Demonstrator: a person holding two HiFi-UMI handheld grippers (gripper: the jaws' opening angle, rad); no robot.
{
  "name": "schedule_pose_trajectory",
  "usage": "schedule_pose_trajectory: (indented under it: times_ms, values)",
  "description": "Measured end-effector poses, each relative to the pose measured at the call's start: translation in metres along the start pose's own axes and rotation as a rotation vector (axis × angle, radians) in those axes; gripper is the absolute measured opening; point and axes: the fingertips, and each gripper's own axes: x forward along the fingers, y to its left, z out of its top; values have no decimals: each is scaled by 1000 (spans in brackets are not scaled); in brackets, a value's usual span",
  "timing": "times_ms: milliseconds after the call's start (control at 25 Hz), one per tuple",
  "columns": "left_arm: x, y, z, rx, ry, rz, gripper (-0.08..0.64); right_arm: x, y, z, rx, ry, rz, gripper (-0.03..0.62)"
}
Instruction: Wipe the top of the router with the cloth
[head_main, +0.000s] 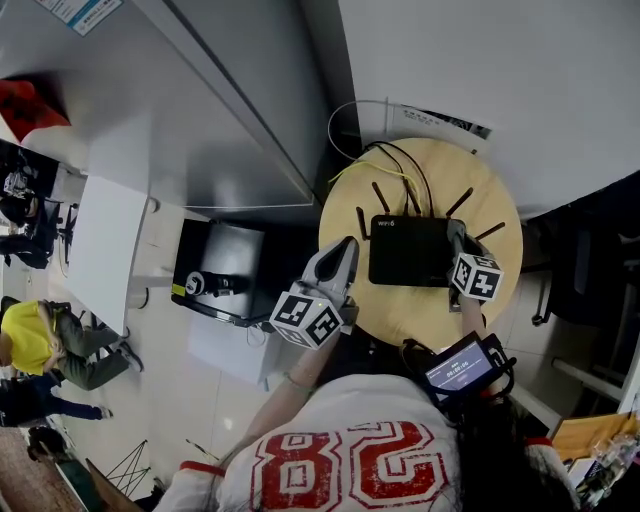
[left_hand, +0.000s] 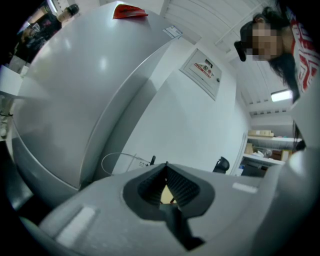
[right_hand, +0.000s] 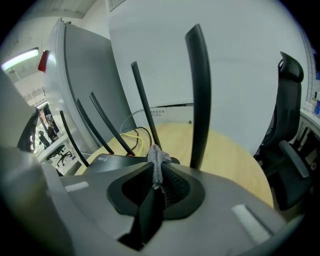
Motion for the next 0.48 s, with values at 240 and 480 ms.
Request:
schedule_pose_trajectory:
  times_ms: [240,480]
  values:
    - [1,2,0,1,-7,12,-5,-4,-6,1,16,-11,-11,41]
    - [-5,5,4,2,-22,32,-5,3,92,15,-32,-46,206,41]
